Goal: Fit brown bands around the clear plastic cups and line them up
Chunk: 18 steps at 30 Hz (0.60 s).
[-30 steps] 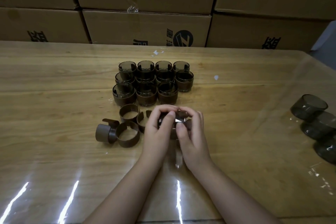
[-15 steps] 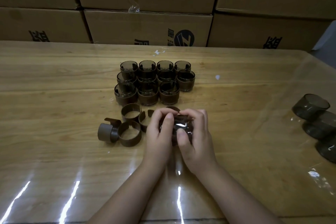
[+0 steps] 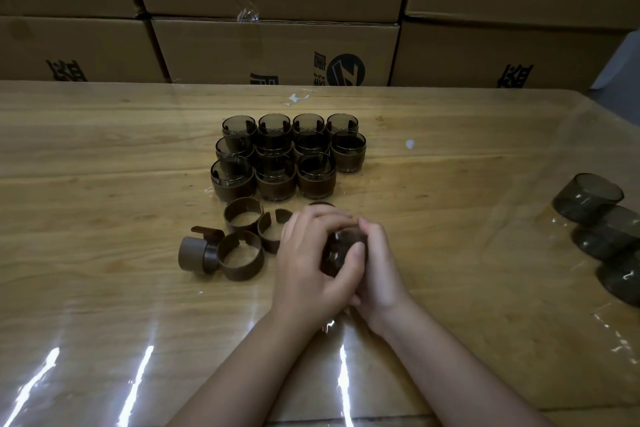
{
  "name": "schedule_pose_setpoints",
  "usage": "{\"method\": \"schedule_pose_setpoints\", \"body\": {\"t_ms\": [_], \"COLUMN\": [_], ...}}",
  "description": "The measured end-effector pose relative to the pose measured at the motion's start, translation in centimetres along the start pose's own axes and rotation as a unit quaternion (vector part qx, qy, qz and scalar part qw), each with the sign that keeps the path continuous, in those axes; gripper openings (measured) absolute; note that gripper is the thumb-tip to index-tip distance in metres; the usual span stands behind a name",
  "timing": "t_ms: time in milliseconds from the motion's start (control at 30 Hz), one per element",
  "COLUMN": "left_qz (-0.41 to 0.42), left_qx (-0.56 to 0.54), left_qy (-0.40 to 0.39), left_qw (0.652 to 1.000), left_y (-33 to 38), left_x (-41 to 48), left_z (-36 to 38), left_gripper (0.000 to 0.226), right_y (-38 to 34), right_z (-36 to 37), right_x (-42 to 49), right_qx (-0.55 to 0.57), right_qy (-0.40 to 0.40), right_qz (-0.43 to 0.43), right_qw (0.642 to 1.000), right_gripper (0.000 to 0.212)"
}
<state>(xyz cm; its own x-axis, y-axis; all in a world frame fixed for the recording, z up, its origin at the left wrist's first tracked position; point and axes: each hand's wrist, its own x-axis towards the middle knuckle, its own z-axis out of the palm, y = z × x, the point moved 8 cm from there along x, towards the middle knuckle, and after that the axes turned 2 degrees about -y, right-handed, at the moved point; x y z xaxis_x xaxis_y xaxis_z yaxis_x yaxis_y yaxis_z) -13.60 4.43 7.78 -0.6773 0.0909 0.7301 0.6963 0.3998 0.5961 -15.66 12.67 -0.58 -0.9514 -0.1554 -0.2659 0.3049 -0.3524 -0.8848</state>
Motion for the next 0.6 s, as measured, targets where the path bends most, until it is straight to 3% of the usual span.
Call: {"method": "schedule_pose_setpoints", "body": {"t_ms": [167,300,400,500,600], "left_qz": [0.056,0.067,0.002,-0.106,-0.142], "left_qx": [0.076,-0.013,-0.096,-0.108,-0.099], "left_qy": [-0.042,-0.044,-0.037,-0.068,-0.096], "left_qw": [0.995,0.997,0.995,0.986,0.980], "left_y": [0.5,0.1,-1.3,-3.2,-3.9], "left_x": [0.3,0.2,-0.1,-0.4,-0.5], "left_z": [0.3,0.1,0.0,0.3,0.8], "left_gripper": [0.040,0.047,0.065,0.085,0.083], "right_y": [1.0,1.2,1.6,1.0,0.2], "right_z": [0.0,0.7,1.0,0.6,0.0], "right_x": [0.3,0.2,0.1,0.2,0.4], "right_qx": [0.060,0.099,0.108,0.092,0.089], "right_qy": [-0.026,-0.077,-0.080,-0.043,-0.008], "right_qz": [0.052,0.077,0.091,0.065,0.025], "right_qw": [0.997,0.989,0.987,0.993,0.996], "right_gripper": [0.047,0.044,0.044,0.050,0.061]}}
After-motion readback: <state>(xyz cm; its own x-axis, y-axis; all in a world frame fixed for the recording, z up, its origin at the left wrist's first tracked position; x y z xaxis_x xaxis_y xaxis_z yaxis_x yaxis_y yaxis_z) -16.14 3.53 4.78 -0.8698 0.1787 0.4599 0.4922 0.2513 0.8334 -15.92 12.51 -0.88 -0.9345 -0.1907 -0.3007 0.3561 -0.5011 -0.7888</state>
